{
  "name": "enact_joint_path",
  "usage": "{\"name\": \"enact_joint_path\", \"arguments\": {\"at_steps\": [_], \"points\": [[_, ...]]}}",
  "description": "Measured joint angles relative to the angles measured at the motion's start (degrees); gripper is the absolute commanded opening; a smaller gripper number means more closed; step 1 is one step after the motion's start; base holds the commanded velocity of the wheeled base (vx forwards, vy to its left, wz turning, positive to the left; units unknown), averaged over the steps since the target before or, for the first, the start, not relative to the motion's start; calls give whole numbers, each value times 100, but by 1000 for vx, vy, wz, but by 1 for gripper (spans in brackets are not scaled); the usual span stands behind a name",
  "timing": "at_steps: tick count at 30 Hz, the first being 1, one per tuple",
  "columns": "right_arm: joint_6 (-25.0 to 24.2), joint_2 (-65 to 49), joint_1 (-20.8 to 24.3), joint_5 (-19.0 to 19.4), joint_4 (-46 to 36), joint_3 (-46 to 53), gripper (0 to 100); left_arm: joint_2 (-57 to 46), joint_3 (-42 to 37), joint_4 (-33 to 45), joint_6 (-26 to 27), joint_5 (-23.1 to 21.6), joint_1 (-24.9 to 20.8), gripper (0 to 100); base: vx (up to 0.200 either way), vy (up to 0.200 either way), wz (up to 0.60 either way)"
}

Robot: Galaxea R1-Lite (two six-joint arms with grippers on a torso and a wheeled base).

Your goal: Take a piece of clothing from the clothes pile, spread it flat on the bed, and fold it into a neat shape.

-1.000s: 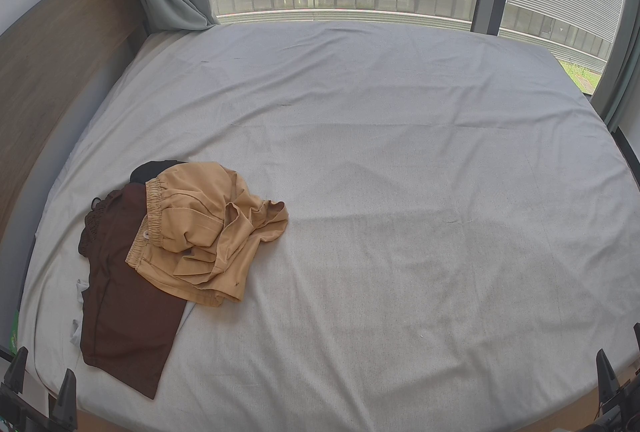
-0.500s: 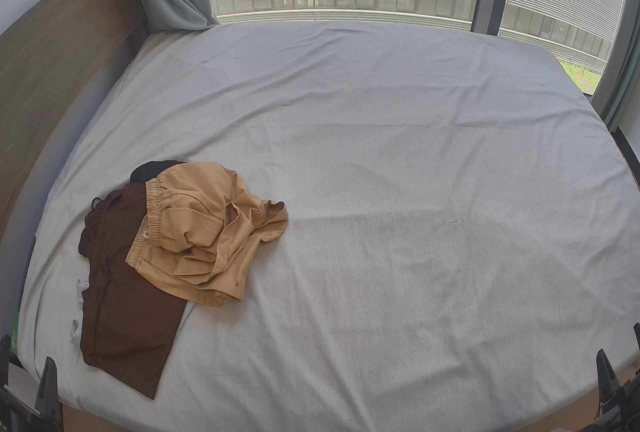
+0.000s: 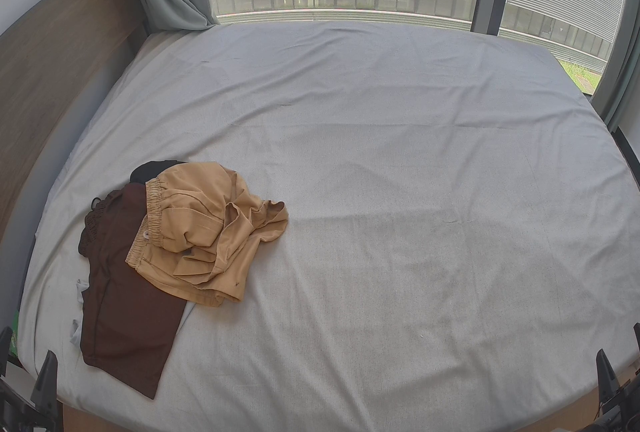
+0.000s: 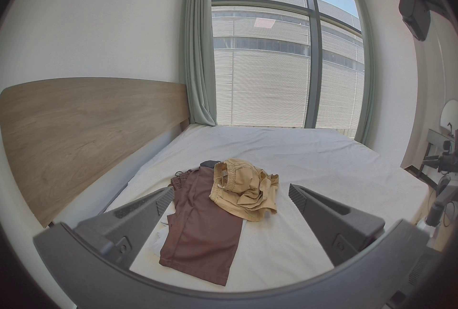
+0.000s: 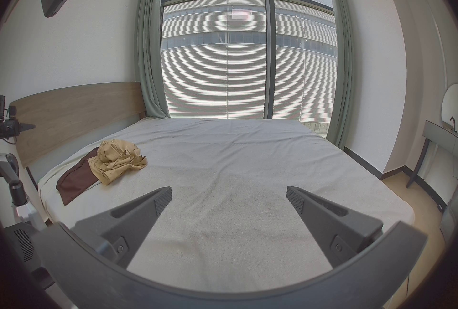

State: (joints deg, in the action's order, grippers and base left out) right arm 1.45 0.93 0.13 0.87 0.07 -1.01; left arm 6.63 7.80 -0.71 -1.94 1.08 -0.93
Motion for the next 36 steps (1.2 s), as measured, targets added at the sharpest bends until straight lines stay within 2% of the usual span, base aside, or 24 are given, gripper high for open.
{"name": "enact_joint_path", "arguments": {"at_steps": [5, 10, 26, 36], "points": [[0, 0, 2, 0, 0, 0, 100, 447, 247, -60, -85, -27, -177, 100, 0, 0, 0], [0, 0, 7, 0, 0, 0, 100, 941, 545, -71, -517, -157, -235, 100, 0, 0, 0], [0, 0, 11, 0, -2, 0, 100, 2371, 1248, -251, -1475, -1001, -251, 100, 0, 0, 0], [2, 0, 11, 0, -7, 0, 100, 3165, 1460, -827, -1694, -1660, -199, 100, 0, 0, 0]]}}
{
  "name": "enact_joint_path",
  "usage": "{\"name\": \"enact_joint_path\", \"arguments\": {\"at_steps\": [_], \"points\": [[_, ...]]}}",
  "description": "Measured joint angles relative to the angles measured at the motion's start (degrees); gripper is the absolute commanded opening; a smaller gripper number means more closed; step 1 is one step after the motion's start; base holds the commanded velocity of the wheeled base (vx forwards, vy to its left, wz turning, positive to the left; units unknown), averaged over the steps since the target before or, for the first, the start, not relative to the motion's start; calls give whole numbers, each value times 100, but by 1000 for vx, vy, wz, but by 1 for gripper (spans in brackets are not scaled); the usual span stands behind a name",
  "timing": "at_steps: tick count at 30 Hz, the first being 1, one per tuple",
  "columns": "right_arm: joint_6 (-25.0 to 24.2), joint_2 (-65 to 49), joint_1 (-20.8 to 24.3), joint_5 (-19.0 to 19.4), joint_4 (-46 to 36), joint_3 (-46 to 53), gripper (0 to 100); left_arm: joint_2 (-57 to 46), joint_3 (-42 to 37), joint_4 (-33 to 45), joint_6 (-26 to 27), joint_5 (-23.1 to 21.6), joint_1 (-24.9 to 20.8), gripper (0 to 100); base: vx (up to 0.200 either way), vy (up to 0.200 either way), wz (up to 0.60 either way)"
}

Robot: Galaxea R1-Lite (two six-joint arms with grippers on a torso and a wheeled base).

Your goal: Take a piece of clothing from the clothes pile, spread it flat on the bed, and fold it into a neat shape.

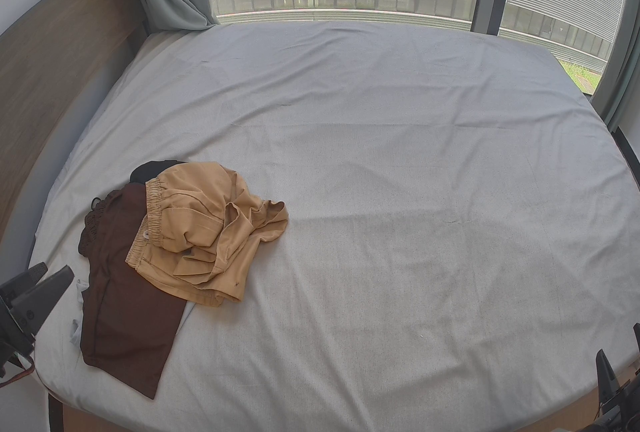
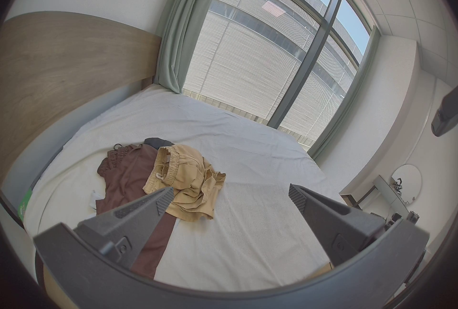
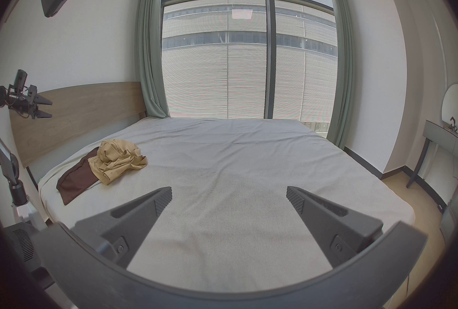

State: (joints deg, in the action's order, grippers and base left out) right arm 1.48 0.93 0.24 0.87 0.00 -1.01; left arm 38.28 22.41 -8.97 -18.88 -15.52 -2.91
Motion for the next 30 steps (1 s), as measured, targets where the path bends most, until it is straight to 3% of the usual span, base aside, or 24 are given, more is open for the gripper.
{"name": "enact_joint_path", "arguments": {"at_steps": [9, 19, 30], "points": [[0, 0, 0, 4, 0, 0, 100, 774, 35, -831, -24, -402, 46, 100, 0, 0, 0], [5, 0, 0, 0, 0, 0, 100, 1615, 201, -1185, -24, -758, 384, 100, 0, 0, 0], [7, 0, -4, 2, 0, 0, 100, 2404, 300, -1894, -18, -911, 685, 100, 0, 0, 0]]}}
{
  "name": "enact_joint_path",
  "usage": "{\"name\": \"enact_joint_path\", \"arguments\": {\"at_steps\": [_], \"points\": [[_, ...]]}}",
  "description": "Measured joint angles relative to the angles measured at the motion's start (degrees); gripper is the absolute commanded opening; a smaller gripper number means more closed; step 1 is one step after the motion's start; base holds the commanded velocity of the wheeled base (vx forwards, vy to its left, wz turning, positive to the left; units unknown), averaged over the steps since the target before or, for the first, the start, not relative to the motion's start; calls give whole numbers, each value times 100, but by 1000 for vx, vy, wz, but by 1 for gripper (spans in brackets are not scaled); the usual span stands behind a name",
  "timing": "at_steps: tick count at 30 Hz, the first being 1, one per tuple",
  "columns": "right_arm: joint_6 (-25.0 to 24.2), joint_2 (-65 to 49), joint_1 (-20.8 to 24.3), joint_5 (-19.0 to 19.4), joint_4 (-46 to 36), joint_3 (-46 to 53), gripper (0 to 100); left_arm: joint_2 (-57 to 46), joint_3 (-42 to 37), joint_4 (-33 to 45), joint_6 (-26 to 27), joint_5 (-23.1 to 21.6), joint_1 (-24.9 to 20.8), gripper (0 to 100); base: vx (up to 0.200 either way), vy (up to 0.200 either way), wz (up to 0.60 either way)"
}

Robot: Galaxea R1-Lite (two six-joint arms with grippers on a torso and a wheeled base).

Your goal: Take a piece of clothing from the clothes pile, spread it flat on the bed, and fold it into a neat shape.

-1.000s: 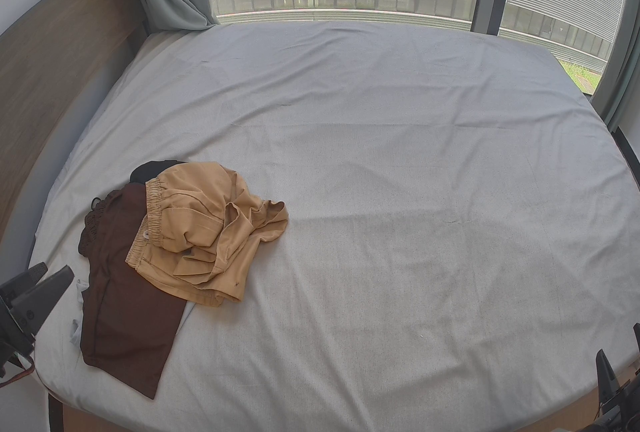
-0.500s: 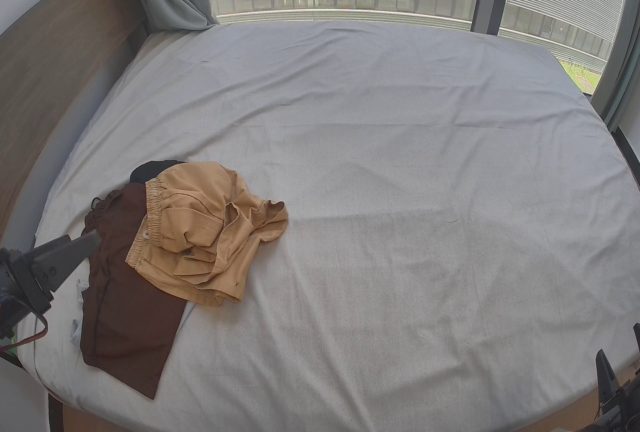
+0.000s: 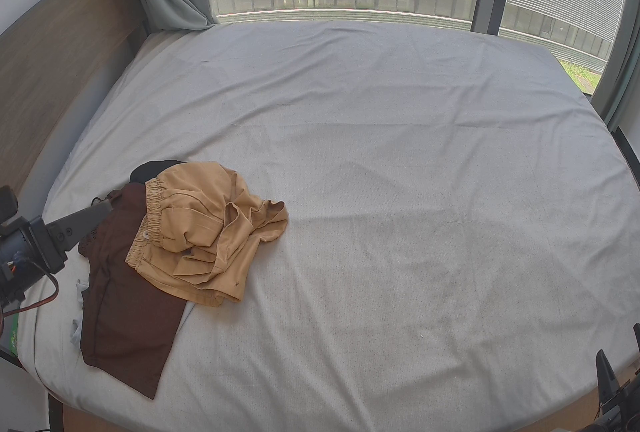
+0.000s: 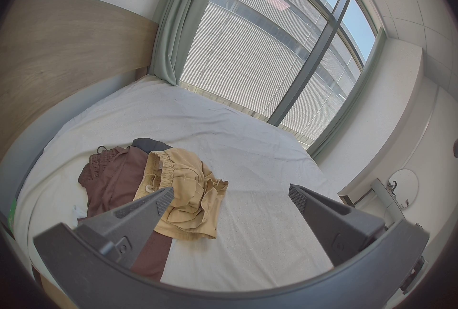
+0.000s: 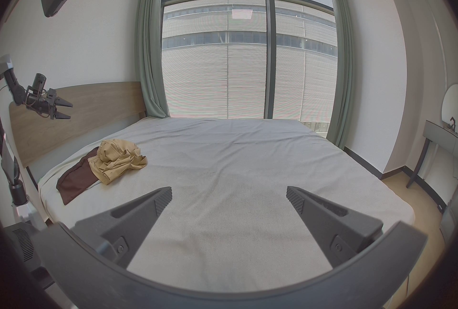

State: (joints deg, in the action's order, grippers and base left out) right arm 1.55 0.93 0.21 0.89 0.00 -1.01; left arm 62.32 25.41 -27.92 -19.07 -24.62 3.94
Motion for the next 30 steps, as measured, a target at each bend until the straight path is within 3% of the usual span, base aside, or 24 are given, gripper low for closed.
{"name": "enact_joint_path", "arguments": {"at_steps": [11, 30], "points": [[0, 0, 4, -2, 0, 0, 100, 783, 116, -233, -1, -679, 433, 100, 0, 0, 0], [0, 0, 4, -2, 0, 0, 100, 1908, 607, -438, 11, -720, 538, 100, 0, 0, 0]]}}
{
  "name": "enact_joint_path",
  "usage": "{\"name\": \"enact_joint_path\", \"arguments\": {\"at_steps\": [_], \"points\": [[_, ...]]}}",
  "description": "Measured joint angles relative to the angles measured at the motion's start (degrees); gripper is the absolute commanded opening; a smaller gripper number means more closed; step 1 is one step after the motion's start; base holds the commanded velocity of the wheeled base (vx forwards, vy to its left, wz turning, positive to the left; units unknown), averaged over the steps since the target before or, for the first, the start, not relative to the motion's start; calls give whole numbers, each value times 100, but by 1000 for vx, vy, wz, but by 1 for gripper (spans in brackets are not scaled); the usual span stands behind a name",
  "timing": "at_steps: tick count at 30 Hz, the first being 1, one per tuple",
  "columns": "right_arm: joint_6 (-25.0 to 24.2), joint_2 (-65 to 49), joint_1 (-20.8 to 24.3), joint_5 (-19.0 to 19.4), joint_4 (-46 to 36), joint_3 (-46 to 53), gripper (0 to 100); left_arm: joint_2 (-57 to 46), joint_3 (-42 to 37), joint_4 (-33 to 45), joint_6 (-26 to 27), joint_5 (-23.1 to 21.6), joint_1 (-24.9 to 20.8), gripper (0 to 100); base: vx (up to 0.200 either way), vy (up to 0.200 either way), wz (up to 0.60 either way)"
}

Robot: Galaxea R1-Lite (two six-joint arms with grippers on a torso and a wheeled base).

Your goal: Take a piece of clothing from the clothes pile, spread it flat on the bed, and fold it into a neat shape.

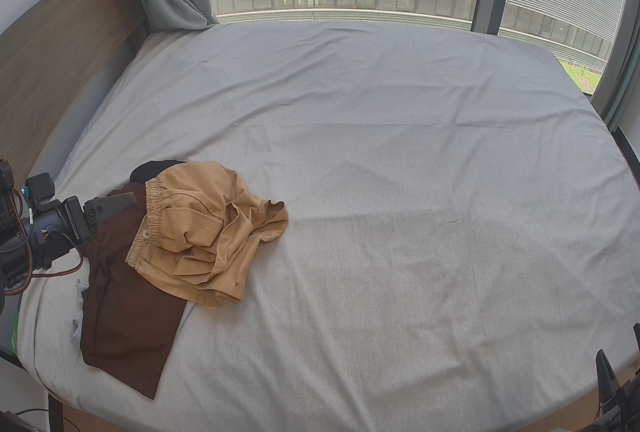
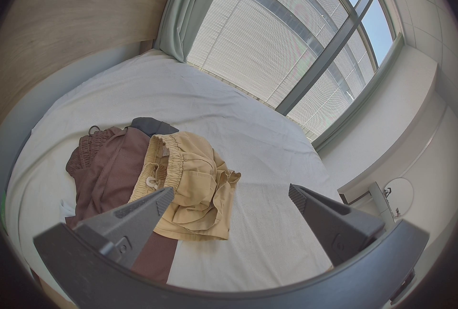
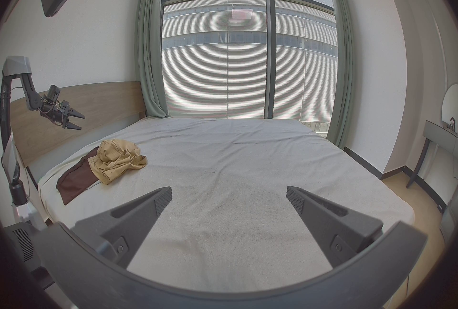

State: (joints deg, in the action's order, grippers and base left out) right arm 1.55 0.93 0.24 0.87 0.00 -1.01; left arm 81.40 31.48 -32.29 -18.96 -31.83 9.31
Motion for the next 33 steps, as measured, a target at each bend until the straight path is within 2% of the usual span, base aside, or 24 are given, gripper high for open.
{"name": "enact_joint_path", "arguments": {"at_steps": [12, 33], "points": [[-5, 0, -4, 0, 0, 0, 100, 802, 215, -613, -33, 60, 18, 100, 0, 0, 0], [-5, 0, 0, 0, 0, 0, 100, 2022, 783, -816, -37, 71, 30, 100, 0, 0, 0]]}}
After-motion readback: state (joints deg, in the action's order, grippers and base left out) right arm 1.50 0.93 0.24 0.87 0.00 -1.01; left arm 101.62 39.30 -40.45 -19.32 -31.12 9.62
